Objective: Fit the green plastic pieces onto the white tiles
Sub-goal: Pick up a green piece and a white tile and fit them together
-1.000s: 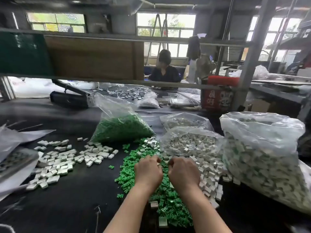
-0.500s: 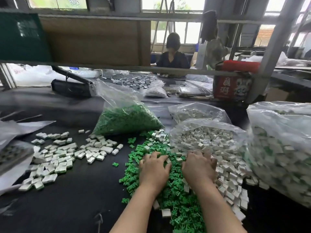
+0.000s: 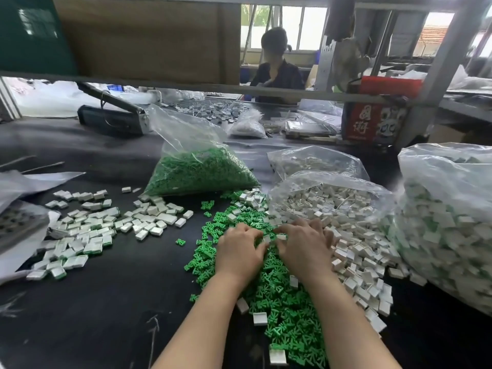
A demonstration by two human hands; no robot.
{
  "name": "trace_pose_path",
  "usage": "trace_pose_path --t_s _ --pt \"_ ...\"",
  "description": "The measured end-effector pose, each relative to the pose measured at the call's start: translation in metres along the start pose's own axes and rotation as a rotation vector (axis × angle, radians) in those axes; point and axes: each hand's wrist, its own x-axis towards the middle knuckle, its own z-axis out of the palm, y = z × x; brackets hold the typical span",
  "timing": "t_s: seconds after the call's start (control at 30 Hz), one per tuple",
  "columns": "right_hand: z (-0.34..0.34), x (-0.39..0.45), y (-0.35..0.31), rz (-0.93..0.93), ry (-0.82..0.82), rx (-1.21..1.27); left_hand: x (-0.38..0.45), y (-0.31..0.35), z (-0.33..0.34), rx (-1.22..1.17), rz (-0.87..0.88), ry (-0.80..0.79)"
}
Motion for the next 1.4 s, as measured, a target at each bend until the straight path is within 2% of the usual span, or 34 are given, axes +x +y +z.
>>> trace_pose_path --t_s 0.07,0.13,0.33,0.47,0.53,0.63,0.73,0.9,1.03,1.2,1.27,1.4 --pt "0.005 0.001 -0.003 -0.006 -0.092 -0.002 0.0 0.002 0.001 0.06 0.033 -0.055" --pt "0.007 0.002 -0.005 0.003 -0.104 -0.023 -0.001 0.004 0.001 0.08 0.047 -0.068" --pt "0.009 0.002 -0.008 0.006 0.038 -0.068 -0.001 0.005 -0.001 0.01 0.038 -0.038" --pt "0.007 0.002 -0.009 -0.035 0.132 0.086 0.0 0.008 -0.003 -0.052 0.017 0.042" --pt "0.003 0.002 -0.013 -0.075 0.177 0.19 0.001 0.011 -0.009 -0.236 -0.011 0.078" --pt "-0.001 0.001 -0.02 -0.107 0.242 0.262 0.003 0.015 -0.018 -0.687 -0.097 -0.024" --pt "-0.003 -0.001 -0.023 -0.138 0.287 0.281 0.003 0.014 -0.023 -0.963 -0.21 -0.049" --pt "-0.012 -0.003 -0.019 -0.145 0.153 0.42 0.004 0.005 -0.033 -1.152 -0.376 -0.033" --pt "-0.015 0.001 -0.002 -0.029 0.026 0.224 0.006 0.001 -0.041 -1.391 -0.482 -0.038" --pt "-0.005 -0.001 -0.008 -0.06 -0.119 0.152 0.004 0.002 -0.047 -1.505 -0.511 -0.064" --pt "-0.002 -0.002 -0.014 -0.097 -0.13 0.106 0.004 0.002 -0.049 -1.5 -0.499 -0.078" --pt "0.002 -0.003 -0.018 -0.114 -0.052 0.039 0.004 0.001 -0.047 -1.426 -0.464 -0.091"
